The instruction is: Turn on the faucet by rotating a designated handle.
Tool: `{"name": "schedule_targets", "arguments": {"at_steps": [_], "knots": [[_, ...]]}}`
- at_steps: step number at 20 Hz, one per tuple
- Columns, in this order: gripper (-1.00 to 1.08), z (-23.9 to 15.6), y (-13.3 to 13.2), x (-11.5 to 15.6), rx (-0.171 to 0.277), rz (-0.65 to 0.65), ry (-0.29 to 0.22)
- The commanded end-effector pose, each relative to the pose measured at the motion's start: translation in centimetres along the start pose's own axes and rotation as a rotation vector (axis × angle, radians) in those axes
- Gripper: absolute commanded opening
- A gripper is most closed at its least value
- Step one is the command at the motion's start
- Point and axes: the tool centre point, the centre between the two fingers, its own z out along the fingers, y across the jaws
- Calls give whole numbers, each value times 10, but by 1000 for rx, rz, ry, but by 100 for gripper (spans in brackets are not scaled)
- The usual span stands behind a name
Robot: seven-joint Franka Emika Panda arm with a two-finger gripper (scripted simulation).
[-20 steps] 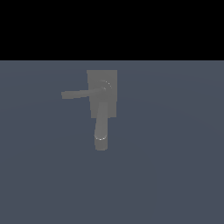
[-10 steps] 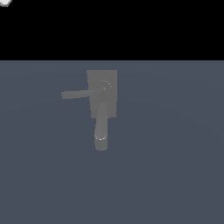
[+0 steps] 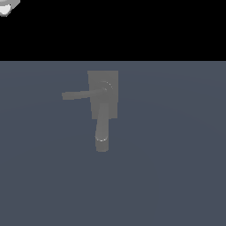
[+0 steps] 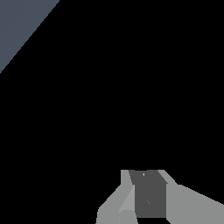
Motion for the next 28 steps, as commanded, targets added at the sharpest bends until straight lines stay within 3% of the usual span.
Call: {"name": "schedule_targets", "arguments": {"at_steps": [1,11,16,22,28], "knots": [[-100,-7,6,5,-4,10,20],[-100,-12,9,10,-6,14,35],[-100,-20,-1,24,-14,-15,72],[-100,-37,-31,56,-24,-89,158],[-100,-70,-89,102,-21,-208,302]]}}
